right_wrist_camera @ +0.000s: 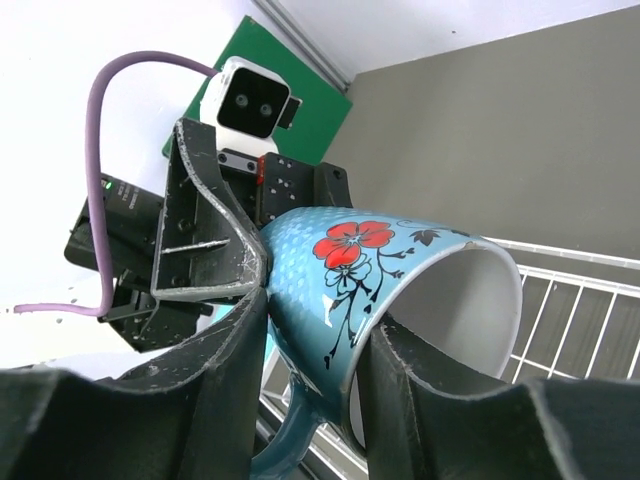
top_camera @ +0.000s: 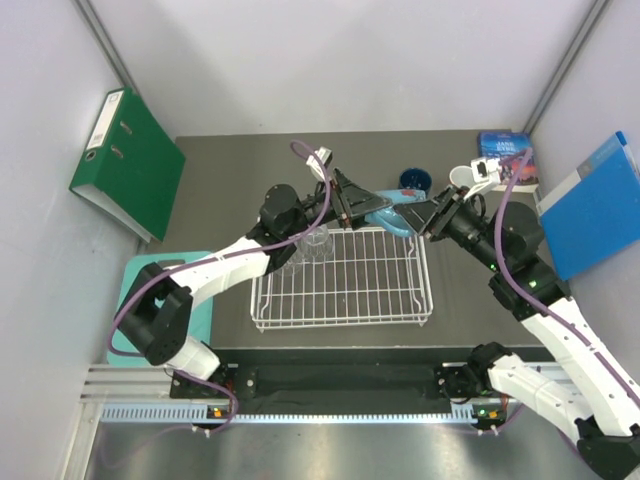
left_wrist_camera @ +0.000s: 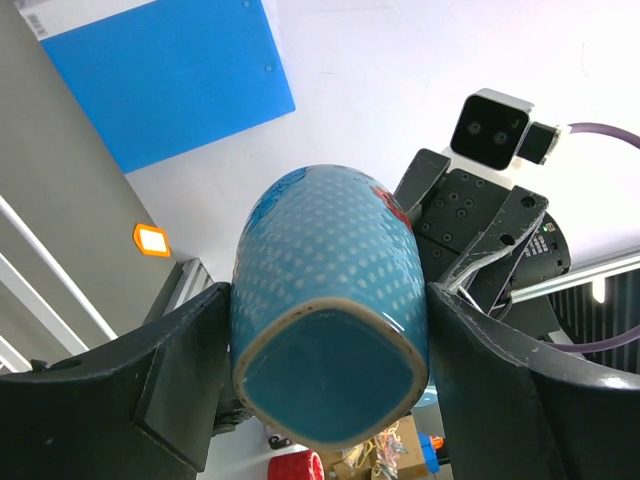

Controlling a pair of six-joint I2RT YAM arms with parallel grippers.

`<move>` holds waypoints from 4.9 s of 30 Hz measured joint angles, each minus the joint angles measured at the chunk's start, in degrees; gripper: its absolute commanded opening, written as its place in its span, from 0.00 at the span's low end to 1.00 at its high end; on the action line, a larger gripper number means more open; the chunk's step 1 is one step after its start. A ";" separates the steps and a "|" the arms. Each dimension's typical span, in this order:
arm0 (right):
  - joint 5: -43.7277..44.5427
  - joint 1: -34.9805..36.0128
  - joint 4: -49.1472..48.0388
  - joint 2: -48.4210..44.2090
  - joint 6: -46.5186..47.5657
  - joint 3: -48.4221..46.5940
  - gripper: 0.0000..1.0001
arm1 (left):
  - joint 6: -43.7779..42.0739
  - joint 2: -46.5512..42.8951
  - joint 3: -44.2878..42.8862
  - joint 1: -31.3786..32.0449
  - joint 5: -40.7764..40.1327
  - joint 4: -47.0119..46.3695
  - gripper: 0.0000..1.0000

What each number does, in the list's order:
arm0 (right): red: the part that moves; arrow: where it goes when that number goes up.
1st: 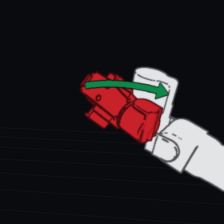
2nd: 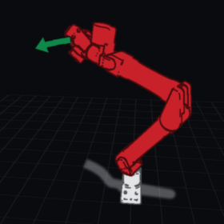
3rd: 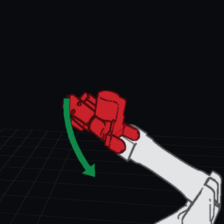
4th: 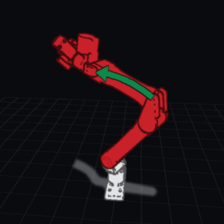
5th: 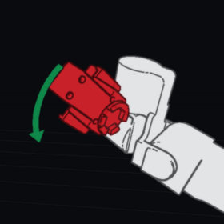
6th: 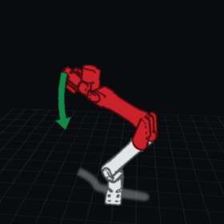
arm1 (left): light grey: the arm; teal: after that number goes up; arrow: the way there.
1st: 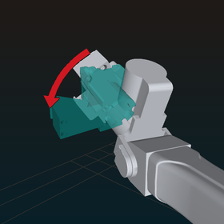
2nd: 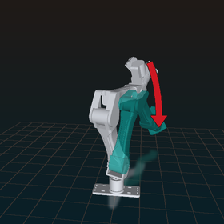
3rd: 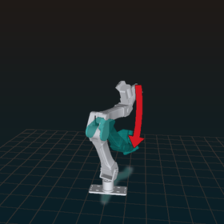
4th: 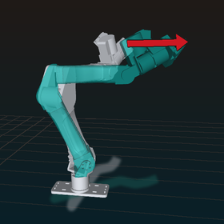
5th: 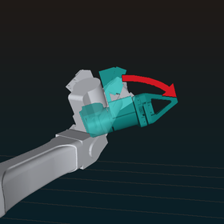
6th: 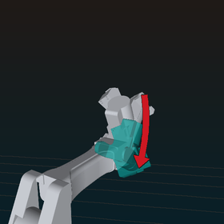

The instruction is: Unload the cups from the dish rack

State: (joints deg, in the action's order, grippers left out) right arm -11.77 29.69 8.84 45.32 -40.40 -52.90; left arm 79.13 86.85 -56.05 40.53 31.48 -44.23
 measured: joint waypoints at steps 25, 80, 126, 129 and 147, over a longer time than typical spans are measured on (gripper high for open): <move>-2.51 -0.61 -0.59 -0.70 0.00 0.00 0.32 | -1.01 3.80 -6.86 -1.36 8.02 3.41 0.00; -4.76 -1.07 7.41 -3.69 2.64 -1.97 0.27 | 0.11 -0.81 -0.68 -1.09 6.10 3.43 0.00; -15.45 -2.08 1.44 -0.66 -1.75 -0.87 0.00 | -1.84 -2.80 -1.92 -2.69 3.72 11.39 0.99; -14.80 -2.08 2.60 -0.63 -1.05 -0.87 0.00 | -2.40 -2.80 -1.92 -4.13 1.92 14.23 0.99; 18.73 -2.03 27.54 40.92 19.56 -42.16 0.00 | -14.95 -8.22 -12.85 -9.99 -21.07 57.68 0.99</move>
State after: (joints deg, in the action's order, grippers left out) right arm 6.96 27.66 36.38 86.24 -20.84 -95.07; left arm 64.18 78.63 -68.90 30.55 10.41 13.45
